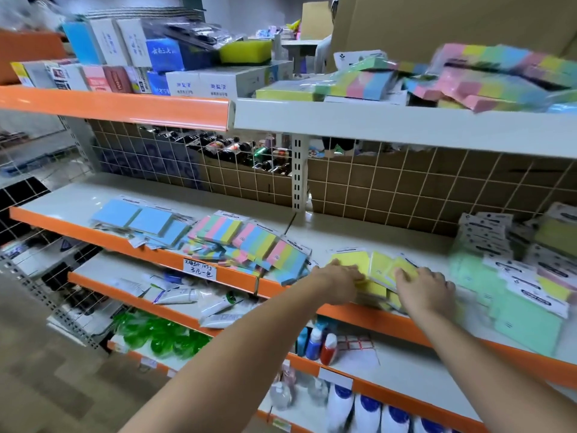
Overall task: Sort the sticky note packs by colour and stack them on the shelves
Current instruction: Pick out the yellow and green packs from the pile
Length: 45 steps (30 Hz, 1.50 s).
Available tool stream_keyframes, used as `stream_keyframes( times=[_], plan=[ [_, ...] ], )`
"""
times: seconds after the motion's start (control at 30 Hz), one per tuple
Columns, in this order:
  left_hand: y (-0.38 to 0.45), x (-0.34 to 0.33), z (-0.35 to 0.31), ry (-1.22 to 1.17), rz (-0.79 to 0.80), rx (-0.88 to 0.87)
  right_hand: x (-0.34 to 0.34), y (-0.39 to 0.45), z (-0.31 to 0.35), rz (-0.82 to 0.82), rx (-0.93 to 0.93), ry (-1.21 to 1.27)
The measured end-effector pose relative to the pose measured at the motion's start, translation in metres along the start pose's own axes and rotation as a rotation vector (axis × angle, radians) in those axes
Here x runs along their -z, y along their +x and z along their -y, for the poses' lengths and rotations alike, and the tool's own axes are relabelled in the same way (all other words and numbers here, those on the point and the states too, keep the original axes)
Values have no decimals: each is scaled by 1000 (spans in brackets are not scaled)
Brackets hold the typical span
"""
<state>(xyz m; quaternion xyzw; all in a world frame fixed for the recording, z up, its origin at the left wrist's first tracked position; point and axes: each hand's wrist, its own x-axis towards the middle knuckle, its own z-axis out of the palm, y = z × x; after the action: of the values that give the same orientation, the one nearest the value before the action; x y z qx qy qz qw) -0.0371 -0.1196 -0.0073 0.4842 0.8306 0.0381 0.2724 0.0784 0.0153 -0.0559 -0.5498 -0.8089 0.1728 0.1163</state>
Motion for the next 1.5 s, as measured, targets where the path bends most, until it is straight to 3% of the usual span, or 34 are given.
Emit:
stream_keyframes(
  times=[0.13,0.33,0.87,1.1,1.5],
  plan=[
    [0,-2,8,-190,-50,62,1,1,-11,56,0,85],
    [6,-6,10,-427,-162,15,9,0,-17,137,72,158],
    [5,-4,-9,-424,-327,-34,16,-1,-33,36,175,161],
    [11,-1,-28,-330,-378,-50,27,1,-34,182,171,163],
    [31,-4,-85,-272,-349,-142,78,13,-77,44,209,178]
  ],
)
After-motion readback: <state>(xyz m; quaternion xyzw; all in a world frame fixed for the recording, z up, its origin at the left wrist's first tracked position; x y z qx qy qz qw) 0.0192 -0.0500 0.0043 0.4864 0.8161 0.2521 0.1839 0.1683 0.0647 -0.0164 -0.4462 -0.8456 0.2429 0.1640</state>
